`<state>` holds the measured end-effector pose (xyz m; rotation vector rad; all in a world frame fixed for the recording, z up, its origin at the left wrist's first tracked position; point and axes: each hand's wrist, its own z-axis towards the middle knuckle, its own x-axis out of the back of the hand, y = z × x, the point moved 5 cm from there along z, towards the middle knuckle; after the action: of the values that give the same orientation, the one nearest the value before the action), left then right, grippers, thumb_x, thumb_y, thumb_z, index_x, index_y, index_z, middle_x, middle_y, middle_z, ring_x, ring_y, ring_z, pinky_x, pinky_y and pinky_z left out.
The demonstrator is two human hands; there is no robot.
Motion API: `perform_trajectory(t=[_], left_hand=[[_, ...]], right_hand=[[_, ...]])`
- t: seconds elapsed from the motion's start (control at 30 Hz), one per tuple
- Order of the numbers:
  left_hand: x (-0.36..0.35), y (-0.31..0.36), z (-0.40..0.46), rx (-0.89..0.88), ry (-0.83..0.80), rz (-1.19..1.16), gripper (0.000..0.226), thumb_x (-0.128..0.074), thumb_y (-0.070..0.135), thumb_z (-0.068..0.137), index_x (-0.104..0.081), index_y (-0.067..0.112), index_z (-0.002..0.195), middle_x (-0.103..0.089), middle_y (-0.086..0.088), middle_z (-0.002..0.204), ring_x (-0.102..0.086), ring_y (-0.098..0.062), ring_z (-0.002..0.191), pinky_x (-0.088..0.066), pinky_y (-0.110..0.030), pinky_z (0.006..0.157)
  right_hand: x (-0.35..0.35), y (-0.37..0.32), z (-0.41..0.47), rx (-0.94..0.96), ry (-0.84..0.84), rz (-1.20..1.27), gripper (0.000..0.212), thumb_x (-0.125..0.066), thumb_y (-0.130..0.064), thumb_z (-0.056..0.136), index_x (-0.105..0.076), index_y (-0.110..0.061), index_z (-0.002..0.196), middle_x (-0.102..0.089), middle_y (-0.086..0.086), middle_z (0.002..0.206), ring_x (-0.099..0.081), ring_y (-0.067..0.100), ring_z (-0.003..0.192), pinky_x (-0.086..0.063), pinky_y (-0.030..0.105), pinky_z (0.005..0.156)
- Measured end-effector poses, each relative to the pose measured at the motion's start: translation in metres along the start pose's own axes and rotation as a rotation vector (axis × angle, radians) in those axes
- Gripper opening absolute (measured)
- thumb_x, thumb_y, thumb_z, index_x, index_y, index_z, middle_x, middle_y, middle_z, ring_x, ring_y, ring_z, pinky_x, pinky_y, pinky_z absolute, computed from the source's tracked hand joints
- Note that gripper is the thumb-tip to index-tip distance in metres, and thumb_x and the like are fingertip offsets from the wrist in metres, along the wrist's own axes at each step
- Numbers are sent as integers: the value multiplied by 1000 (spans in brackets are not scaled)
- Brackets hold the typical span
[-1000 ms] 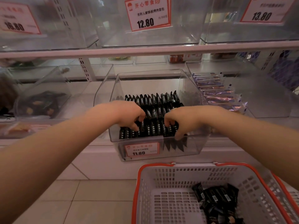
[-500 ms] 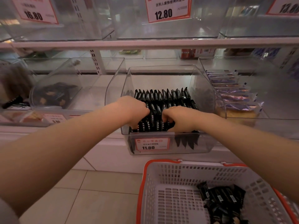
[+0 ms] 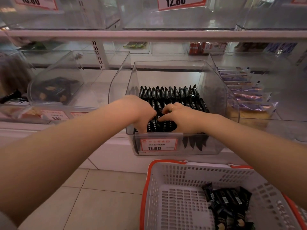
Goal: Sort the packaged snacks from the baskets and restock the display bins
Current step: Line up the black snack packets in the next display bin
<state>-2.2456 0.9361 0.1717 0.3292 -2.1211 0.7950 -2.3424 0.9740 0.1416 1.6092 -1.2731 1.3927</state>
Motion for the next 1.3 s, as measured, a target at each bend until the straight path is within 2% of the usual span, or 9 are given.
perform_trajectory(t=[0.27,0.43,0.53,0.6,0.73,0.83,0.97,1.1,1.3], left_hand=[[0,5,4,18,82,92,62,-63,45,83,-37,21,133,-56,1,109,-59,-19,96,-43,-31,60],[2,0,-1,-11,95,97,52,-60,49,83,-47,19,124,-57,2,105,-58,-18,93,-40,-29,56],[-1,-2,-2,-25,-24,37,58,-62,51,80,-45,23,128,-53,6,102,-49,-15,87,-31,-25,48],[1,0,-1,-23,-55,37,62,-66,48,79,-42,22,130,-47,6,98,-46,-14,86,-30,-24,48],[1,0,5,-10,10,67,57,-67,42,80,-43,21,128,-56,3,111,-55,-17,95,-44,-28,60],[-2,-2,6,-23,-34,-37,58,-68,39,80,-43,23,129,-55,3,115,-50,-15,91,-41,-27,59],[11,3,13,-141,118,-321,39,-60,30,87,-49,22,124,-58,1,115,-52,-16,93,-47,-33,84],[26,35,25,-287,212,-471,48,-58,46,86,-49,21,126,-56,0,118,-52,-16,99,-45,-32,88],[26,54,39,-250,254,-501,79,-62,71,66,-47,19,124,-43,3,103,-46,-16,93,-39,-29,75]], right_hand=[[5,-5,-10,178,-78,157,35,-63,-37,86,-61,-33,121,-37,-2,145,-34,18,129,-27,33,109],[7,10,-15,66,55,222,43,-73,-32,77,-54,-21,114,-44,-4,114,-48,16,107,-39,23,91],[2,13,-17,22,-13,225,54,-76,-46,66,-51,-21,106,-43,-2,107,-46,16,97,-41,27,84],[-1,11,-14,11,-29,214,50,-76,-40,68,-51,-19,106,-44,-1,106,-45,18,97,-42,30,84],[-1,7,-6,-21,59,78,31,-63,-18,80,-51,-16,108,-47,3,110,-47,22,104,-43,33,82],[9,11,-11,-35,55,125,44,-69,-36,80,-52,-17,115,-49,-1,112,-49,16,100,-44,30,86],[37,37,-40,-138,-1,208,60,-74,-45,73,-50,-21,122,-49,-9,111,-46,8,94,-37,22,79],[25,46,-55,-264,-260,-188,66,-74,-46,72,-50,-18,125,-54,2,121,-52,21,106,-46,34,88],[23,34,-53,-222,-333,-85,55,-80,-43,66,-57,-19,110,-63,0,105,-59,21,96,-49,35,87]])
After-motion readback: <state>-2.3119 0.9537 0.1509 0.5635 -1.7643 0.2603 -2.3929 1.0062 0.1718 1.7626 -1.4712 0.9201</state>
